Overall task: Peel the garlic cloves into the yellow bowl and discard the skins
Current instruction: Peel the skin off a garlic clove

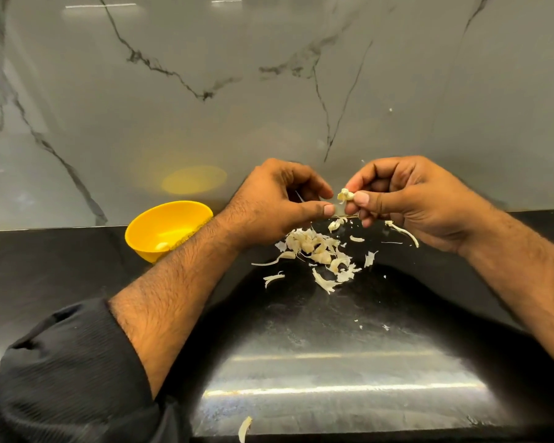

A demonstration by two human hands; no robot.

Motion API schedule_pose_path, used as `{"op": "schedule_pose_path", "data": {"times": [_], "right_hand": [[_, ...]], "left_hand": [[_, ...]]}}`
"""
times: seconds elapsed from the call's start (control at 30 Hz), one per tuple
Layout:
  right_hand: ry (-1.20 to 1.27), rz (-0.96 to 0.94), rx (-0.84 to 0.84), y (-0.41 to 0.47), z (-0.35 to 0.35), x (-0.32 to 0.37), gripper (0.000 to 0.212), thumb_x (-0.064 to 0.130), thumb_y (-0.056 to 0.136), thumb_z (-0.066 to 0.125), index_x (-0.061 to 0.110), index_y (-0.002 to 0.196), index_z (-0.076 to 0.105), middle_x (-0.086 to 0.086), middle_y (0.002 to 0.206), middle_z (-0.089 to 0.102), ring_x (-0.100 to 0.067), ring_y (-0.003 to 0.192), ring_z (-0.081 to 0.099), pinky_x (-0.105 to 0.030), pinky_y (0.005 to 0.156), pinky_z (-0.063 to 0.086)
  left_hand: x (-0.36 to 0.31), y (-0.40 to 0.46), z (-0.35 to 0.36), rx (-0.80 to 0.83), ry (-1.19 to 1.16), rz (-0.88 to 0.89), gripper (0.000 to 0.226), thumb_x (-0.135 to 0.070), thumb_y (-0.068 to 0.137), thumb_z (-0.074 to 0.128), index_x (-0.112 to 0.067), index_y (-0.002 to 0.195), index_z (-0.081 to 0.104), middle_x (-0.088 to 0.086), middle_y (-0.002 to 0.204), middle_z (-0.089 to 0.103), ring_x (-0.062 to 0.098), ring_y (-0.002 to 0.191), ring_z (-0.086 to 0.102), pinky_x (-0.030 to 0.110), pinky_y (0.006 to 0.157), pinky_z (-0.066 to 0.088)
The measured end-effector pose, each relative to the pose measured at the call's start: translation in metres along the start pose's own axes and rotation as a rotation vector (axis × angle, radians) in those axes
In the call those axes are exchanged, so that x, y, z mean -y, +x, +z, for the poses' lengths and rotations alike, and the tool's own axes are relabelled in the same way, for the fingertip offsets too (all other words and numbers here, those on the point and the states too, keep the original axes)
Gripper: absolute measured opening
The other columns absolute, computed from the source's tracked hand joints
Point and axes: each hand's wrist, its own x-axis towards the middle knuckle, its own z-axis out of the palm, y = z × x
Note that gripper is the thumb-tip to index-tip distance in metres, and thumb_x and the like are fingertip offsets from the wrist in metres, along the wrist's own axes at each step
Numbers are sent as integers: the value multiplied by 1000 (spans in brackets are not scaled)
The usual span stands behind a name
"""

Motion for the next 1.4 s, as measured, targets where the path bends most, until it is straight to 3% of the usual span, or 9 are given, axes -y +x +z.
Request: {"op": "schedule_pose_path", "data": {"times": [0.07,0.2,0.4,0.63,0.9,1.4], "right_hand": [[44,27,-1,1,2,-2,21,5,84,72,-1,104,72,-21,90,75,-23,75,69,-28,66,61],[124,31,-7,0,1,0,22,5,86,70,-2,106,70,-19,89,75,-20,73,68,-26,65,60],[101,53,-37,0,4,-2,19,10,87,72,1,104,70,-20,88,74,-23,73,65,-27,62,59],[63,9,-77,0,5,-3,23,11,83,75,0,103,73,-19,90,76,-23,76,68,-26,65,60],[46,7,-62,1,6,-7,24,10,83,73,0,105,73,-18,88,75,-25,77,68,-29,66,60],[83,-43,-142,1,9,-6,30,10,80,76,0,107,71,-12,88,77,-22,77,69,-29,69,62]], "left_hand": [[-2,0,0,-8,-42,53,23,-20,87,87,-13,108,78,4,88,79,24,77,77,36,73,66],[-5,-2,0,-17,-80,110,18,-15,90,85,-7,105,78,4,85,79,19,71,75,19,62,56],[-8,-3,2,-28,-129,140,12,-12,93,81,-4,101,79,2,81,78,12,68,72,16,59,54],[-8,-4,2,-34,-104,106,16,-22,97,78,-8,105,79,4,87,80,15,70,75,24,58,58],[-7,-5,4,-13,-148,94,13,-13,102,70,-4,109,77,9,89,79,26,74,77,33,62,61],[-9,-2,10,-53,-184,3,9,-8,101,69,-1,100,75,13,82,78,25,64,73,32,56,59]]}}
